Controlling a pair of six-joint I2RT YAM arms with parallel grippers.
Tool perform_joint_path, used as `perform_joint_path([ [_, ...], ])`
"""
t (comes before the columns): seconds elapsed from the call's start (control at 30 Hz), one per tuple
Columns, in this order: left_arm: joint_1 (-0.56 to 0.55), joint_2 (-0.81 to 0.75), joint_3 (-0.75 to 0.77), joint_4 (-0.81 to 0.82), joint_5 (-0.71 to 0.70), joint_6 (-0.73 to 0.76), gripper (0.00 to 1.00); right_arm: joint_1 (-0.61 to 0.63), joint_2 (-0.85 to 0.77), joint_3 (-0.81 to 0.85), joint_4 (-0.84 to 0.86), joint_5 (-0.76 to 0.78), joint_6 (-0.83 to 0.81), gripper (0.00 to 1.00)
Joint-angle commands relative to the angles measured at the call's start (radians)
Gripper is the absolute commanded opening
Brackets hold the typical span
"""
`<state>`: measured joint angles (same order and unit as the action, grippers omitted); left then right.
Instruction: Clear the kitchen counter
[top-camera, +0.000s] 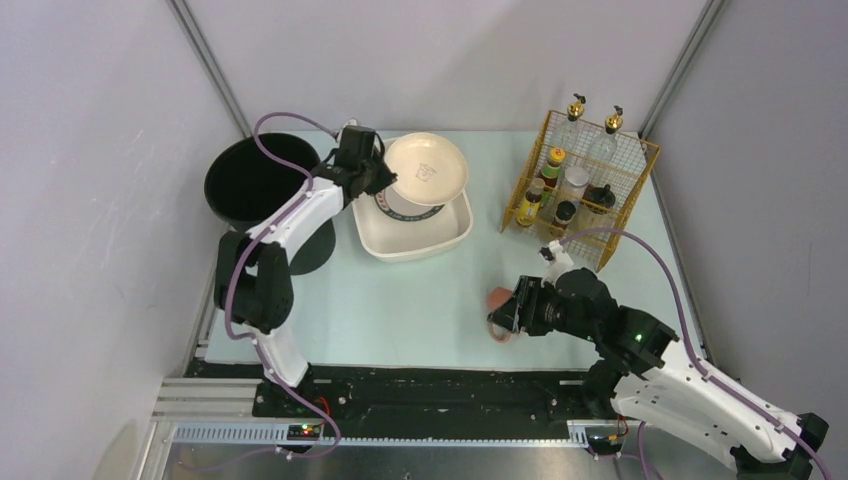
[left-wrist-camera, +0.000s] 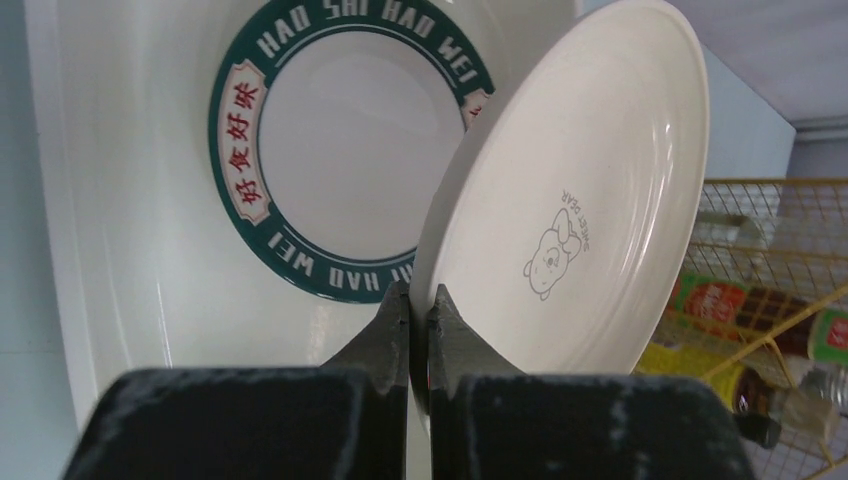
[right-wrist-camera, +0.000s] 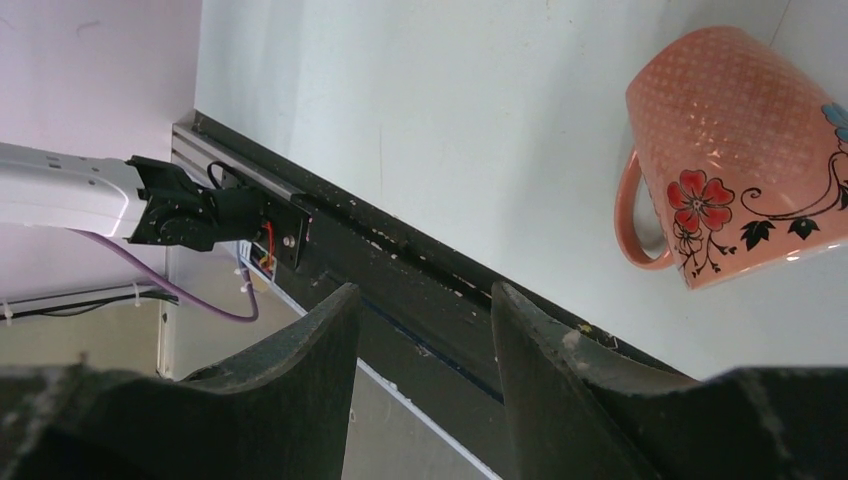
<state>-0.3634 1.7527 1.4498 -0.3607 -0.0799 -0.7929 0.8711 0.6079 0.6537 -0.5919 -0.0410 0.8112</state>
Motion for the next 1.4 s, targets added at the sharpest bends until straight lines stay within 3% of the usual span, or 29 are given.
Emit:
perform_joint_path([
  [0.0, 0.05, 0.035, 0.045, 0.093, 0.05, -0.06, 0.0, 0.007, -0.019, -0.01, -0.014, 0.013, 0.005, 0.55],
  [0.27, 0.13, 0.132, 0.039, 0.126, 0.107, -0.102, 0.0, 0.008, -0.024, -0.013, -0.004, 0.004, -0.001, 0.55],
  [0.73, 0.149, 0.281, 0.064, 0.127, 0.108, -0.137, 0.0, 0.012, -0.032, -0.012, -0.016, 0.012, -0.003, 0.55],
  [1.0, 0.147, 0.26, 0.082, 0.109, 0.095, -0.092, 0.0, 0.012, -0.024, -0.021, -0.001, 0.009, -0.005, 0.55],
  [1.37, 0.1, 0.096, 0.206, 0.084, 0.118, 0.026, 0.0, 0.013, -0.005, -0.026, 0.027, -0.003, -0.004, 0.55],
])
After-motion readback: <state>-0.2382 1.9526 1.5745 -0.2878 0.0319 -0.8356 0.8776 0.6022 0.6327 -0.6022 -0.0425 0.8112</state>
